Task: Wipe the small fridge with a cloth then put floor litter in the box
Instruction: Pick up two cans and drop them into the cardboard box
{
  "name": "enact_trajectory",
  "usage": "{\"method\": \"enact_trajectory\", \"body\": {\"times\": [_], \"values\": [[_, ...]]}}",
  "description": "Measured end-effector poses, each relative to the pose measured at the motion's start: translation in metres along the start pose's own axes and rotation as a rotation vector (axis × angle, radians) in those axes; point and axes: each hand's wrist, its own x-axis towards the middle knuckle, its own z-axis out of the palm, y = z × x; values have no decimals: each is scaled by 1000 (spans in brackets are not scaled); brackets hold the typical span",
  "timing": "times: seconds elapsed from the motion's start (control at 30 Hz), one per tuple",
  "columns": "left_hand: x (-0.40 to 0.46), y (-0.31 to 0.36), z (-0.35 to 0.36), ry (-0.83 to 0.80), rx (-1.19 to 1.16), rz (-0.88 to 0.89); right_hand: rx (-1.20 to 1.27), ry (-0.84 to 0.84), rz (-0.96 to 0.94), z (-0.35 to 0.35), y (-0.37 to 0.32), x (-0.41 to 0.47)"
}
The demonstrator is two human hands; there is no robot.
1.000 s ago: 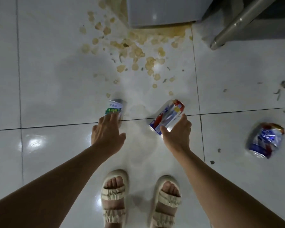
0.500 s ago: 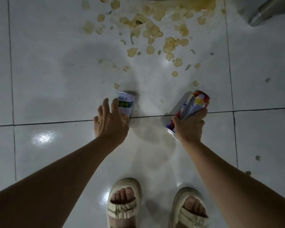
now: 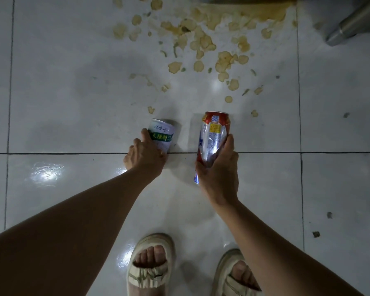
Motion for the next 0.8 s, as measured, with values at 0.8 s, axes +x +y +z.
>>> {"method": "enact_trajectory", "body": {"times": [0.8], "values": [[-296,129,-365,11,-195,265,-203,-3,-139,-418,-159,-137]]}}
